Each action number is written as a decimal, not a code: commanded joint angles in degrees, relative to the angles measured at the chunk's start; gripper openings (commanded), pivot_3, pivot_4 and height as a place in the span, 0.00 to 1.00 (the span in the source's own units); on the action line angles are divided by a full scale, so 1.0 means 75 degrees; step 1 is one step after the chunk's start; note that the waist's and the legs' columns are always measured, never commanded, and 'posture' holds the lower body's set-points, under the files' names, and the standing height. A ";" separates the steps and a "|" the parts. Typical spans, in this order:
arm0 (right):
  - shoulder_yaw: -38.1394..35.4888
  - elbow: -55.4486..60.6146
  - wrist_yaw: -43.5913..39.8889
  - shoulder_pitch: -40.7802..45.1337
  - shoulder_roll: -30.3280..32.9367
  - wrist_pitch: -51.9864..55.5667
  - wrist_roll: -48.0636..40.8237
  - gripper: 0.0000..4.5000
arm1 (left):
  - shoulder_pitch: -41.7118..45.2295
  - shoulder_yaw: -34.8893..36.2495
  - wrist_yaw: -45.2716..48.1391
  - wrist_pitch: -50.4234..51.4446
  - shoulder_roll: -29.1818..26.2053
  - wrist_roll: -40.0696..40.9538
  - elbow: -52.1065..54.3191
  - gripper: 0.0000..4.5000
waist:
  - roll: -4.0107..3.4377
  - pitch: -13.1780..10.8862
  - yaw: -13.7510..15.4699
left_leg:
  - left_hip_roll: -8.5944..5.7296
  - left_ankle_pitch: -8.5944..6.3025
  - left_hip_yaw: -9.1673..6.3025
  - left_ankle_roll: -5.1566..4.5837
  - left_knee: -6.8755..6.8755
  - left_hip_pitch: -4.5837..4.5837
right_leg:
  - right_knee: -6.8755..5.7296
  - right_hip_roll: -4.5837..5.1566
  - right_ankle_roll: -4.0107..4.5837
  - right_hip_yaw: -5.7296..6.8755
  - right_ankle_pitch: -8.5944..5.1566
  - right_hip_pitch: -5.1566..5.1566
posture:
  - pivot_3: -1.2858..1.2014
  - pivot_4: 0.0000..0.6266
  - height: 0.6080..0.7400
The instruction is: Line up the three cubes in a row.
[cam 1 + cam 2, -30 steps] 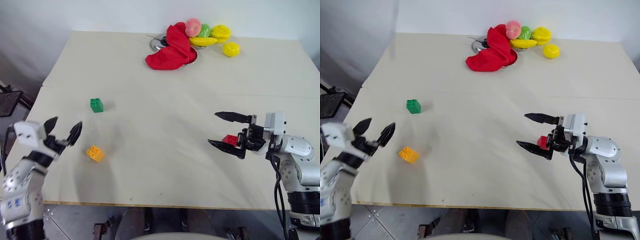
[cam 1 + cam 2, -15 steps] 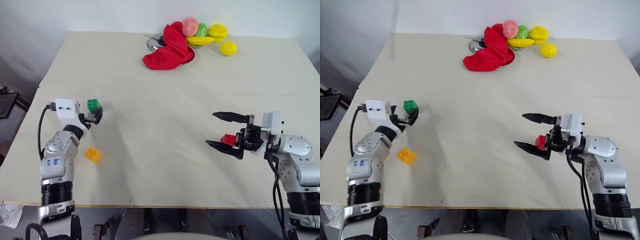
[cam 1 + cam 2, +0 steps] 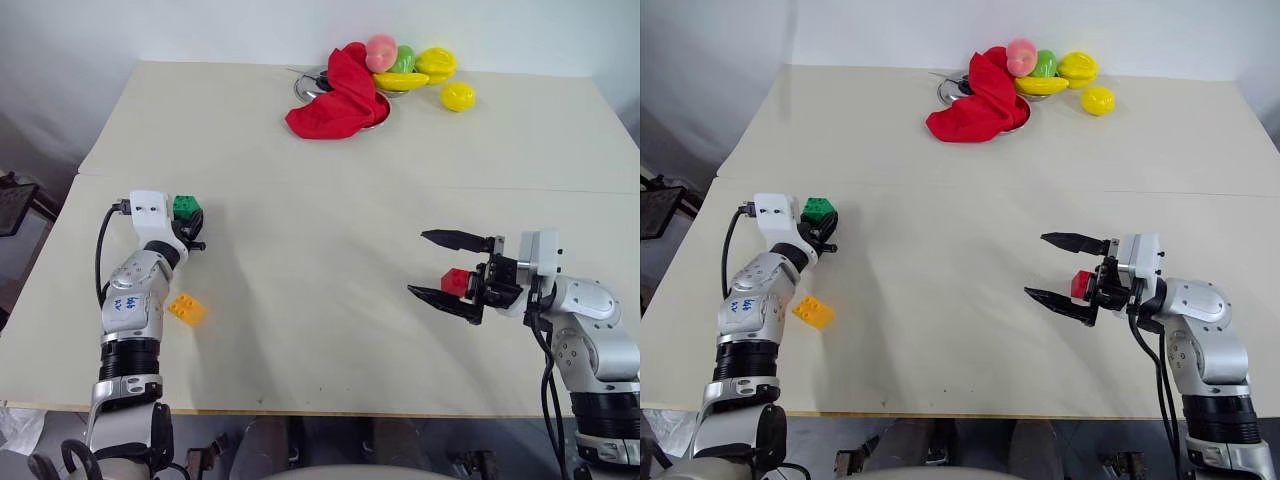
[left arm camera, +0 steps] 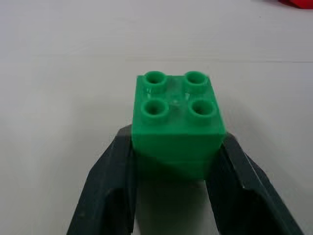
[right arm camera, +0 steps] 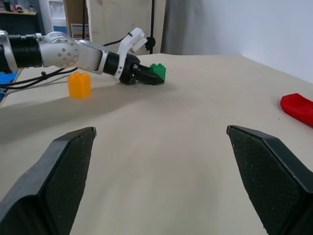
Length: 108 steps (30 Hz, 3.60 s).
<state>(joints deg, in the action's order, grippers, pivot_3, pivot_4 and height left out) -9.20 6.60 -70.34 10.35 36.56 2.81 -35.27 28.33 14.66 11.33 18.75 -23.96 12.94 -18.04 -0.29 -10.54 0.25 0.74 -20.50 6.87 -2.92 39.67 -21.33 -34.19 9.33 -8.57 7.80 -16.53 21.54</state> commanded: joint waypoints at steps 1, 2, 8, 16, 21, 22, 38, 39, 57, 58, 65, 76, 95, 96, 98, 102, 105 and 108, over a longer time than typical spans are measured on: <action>-0.0625 0.0182 -0.0194 -0.0203 0.0482 0.0010 -0.0184 1.00 | 0.0148 0.0039 0.1380 -0.0283 -0.0597 0.0373 0.0233 0.33 | 0.0001 -0.0001 -0.0008 | 0.0000 0.0000 0.0002 0.0000 0.0000 0.0000 | 0.0000 0.0000 0.0000 0.0000 0.0000 0.0000 | 0.52 0.24 1.00; -0.0752 0.0155 -0.0246 -0.0280 0.0603 0.0005 -0.0214 1.00 | 0.0174 0.0024 0.1967 -0.0367 -0.0747 0.0580 0.0296 0.33 | 0.0001 -0.0001 -0.0007 | 0.0000 0.0000 0.0002 0.0000 0.0000 -0.0003 | 0.0001 0.0000 0.0000 0.0001 0.0000 0.0002 | 0.52 0.24 1.00; -0.1619 0.0103 -0.0591 -0.0926 0.1314 0.0177 -0.0370 1.00 | 0.0759 -0.1036 0.6323 -0.0663 -0.2226 0.1218 0.0761 0.33 | 0.0011 -0.0007 0.0036 | 0.0000 0.0000 0.0002 0.0000 0.0001 -0.0009 | 0.0007 -0.0003 0.0000 0.0006 0.0000 0.0004 | 0.52 0.24 1.00; -0.2703 -0.0849 -0.1684 -0.1939 0.1799 -0.0067 -0.0439 1.00 | 0.2635 -0.3560 0.8077 -0.0120 -0.1383 0.0537 0.1282 0.33 | 0.0011 -0.0007 0.0175 | -0.0034 0.0001 0.0010 -0.0002 0.0015 -0.0012 | 0.0016 -0.0012 -0.0010 -0.0003 0.0005 -0.0007 | 0.52 0.24 1.00; -0.3008 -0.1346 -0.1973 -0.2387 0.1682 -0.0518 -0.0266 1.00 | 0.3136 -0.4553 0.7463 -0.0039 0.0123 -0.0216 0.0390 0.33 | 0.0013 -0.0008 0.0165 | -0.0014 0.0001 0.0015 -0.0001 0.0015 -0.0014 | 0.0027 -0.0044 -0.0012 -0.0007 0.0006 -0.0007 | 0.52 0.24 1.00; -0.3070 -0.1316 -0.1940 -0.2503 0.1623 -0.0566 -0.0279 1.00 | 0.3180 -0.4715 0.7334 -0.0151 0.0412 -0.0407 0.0155 0.33 | 0.0013 -0.0009 0.0165 | -0.0012 0.0001 0.0017 -0.0001 0.0018 -0.0015 | 0.0031 -0.0044 -0.0014 -0.0009 0.0007 -0.0007 | 0.52 0.24 1.00; -0.3814 -0.0798 -0.1748 -0.3887 0.1384 -0.0588 -0.0389 1.00 | 0.3473 -0.5388 0.6320 -0.1956 0.2596 -0.1922 -0.3206 0.33 | 0.0012 -0.0009 0.0264 | 0.0001 -0.0002 -0.0008 -0.0014 0.0048 -0.0022 | 0.0031 0.0007 -0.0019 -0.0009 0.0011 -0.0005 | 0.52 0.24 1.00; -0.3802 -0.0766 -0.1730 -0.3898 0.1366 -0.0577 -0.0400 1.00 | 0.3540 -0.5378 0.6331 -0.2204 0.2638 -0.1976 -0.3465 0.33 | 0.0011 -0.0008 0.0281 | -0.0003 -0.0003 -0.0008 -0.0018 0.0052 -0.0022 | 0.0037 0.0014 -0.0019 -0.0010 0.0011 -0.0005 | 0.52 0.24 1.00; -0.3309 -0.0951 -0.1599 -0.3144 0.1216 -0.0624 -0.0300 1.00 | 0.3950 -0.4373 0.7698 -0.3087 0.2393 -0.1356 -0.3259 0.82 | 0.0011 -0.0009 0.0195 | -0.0008 0.0001 -0.0013 -0.0029 0.0055 -0.0034 | 0.0016 0.0025 -0.0030 0.0004 0.0019 0.0001 | 0.52 0.24 1.00; -0.3233 -0.1016 -0.1618 -0.2997 0.1232 -0.0630 -0.0292 1.00 | 0.3884 -0.4344 0.7900 -0.2854 0.2228 -0.1257 -0.2806 0.82 | 0.0009 -0.0008 0.0182 | -0.0010 0.0001 -0.0013 -0.0030 0.0055 -0.0038 | 0.0017 0.0025 -0.0030 0.0005 0.0019 0.0002 | 0.52 0.24 1.00; -0.2557 -0.1123 -0.1895 -0.1829 0.1337 -0.0220 -0.0552 1.00 | 0.3627 -0.3450 0.8649 -0.1081 0.0696 -0.0096 0.0202 0.82 | 0.0001 -0.0009 0.0118 | -0.0004 0.0002 -0.0014 -0.0032 0.0055 -0.0041 | 0.0012 0.0008 -0.0030 0.0007 0.0019 0.0000 | 0.52 0.24 1.00; -0.0738 0.0606 -0.1496 -0.0567 0.0286 0.0522 -0.0970 1.00 | 0.0115 0.0345 0.8938 -0.1155 -0.2858 0.1569 0.1141 1.00 | -0.0009 -0.0021 -0.0075 | 0.0000 0.0004 -0.0019 -0.0025 0.0044 -0.0028 | 0.0001 0.0003 -0.0020 0.0005 0.0013 -0.0001 | 0.52 0.24 1.00; 0.0521 0.0495 -0.1911 0.0142 -0.0122 0.0185 -0.0540 1.00 | -0.6181 0.3374 0.7162 -0.1765 -0.2216 0.2059 0.2346 1.00 | 0.0007 -0.0024 -0.0033 | -0.0001 -0.0016 -0.0034 0.0000 0.0038 -0.0022 | -0.0008 0.0033 -0.0009 -0.0003 0.0007 0.0007 | 0.52 0.24 1.00; 0.0489 0.0434 -0.1896 0.0138 -0.0095 0.0183 -0.0510 1.00 | -0.6176 0.3261 0.6997 -0.1808 -0.2102 0.2039 0.2593 1.00 | 0.0006 -0.0024 -0.0035 | 0.0001 -0.0017 -0.0034 0.0001 0.0038 -0.0022 | -0.0008 0.0034 -0.0007 -0.0002 0.0006 0.0009 | 0.52 0.24 1.00; 0.0384 0.0237 -0.1945 0.0150 -0.0022 0.0078 -0.0428 1.00 | -0.6171 0.3033 0.6718 -0.1648 -0.1925 0.2109 0.3157 1.00 | 0.0006 -0.0024 -0.0032 | 0.0001 -0.0024 -0.0033 0.0012 0.0037 -0.0021 | -0.0008 0.0035 -0.0005 -0.0004 0.0005 0.0008 | 0.52 0.24 1.00; 0.0020 -0.0208 -0.2219 -0.0040 0.0322 -0.0116 -0.0339 1.00 | -0.6228 0.2434 0.6176 -0.1448 -0.1620 0.1983 0.4101 1.00 | 0.0003 -0.0025 -0.0049 | 0.0003 -0.0022 -0.0029 0.0007 0.0036 -0.0020 | -0.0006 0.0032 -0.0004 -0.0003 0.0005 0.0007 | 0.52 0.24 1.00; -0.0182 -0.0376 -0.2219 -0.0240 0.0488 -0.0258 -0.0274 1.00 | -0.6164 0.2033 0.5749 -0.1426 -0.1420 0.1748 0.4186 1.00 | 0.0002 -0.0024 -0.0051 | 0.0003 -0.0022 -0.0023 0.0004 0.0033 -0.0019 | -0.0002 0.0027 -0.0004 -0.0003 0.0005 0.0006 | 0.52 0.24 1.00; -0.0308 -0.0426 -0.2134 -0.0418 0.0554 -0.0346 -0.0215 1.00 | -0.6149 0.1805 0.5662 -0.1456 -0.1371 0.1733 0.4036 0.91 | 0.0003 -0.0024 -0.0057 | 0.0011 -0.0022 -0.0018 0.0003 0.0031 -0.0016 | 0.0000 0.0017 -0.0001 0.0000 0.0003 0.0006 | 0.52 0.24 1.00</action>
<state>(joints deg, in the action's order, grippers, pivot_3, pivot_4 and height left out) -9.79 2.77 -86.03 7.68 39.99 1.19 -36.64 -17.50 28.04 54.30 8.20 -34.26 26.04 11.94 -0.27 -10.73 -0.18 0.82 -20.66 6.76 -2.89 39.91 -21.44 -34.20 9.45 -8.58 7.79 -16.51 21.58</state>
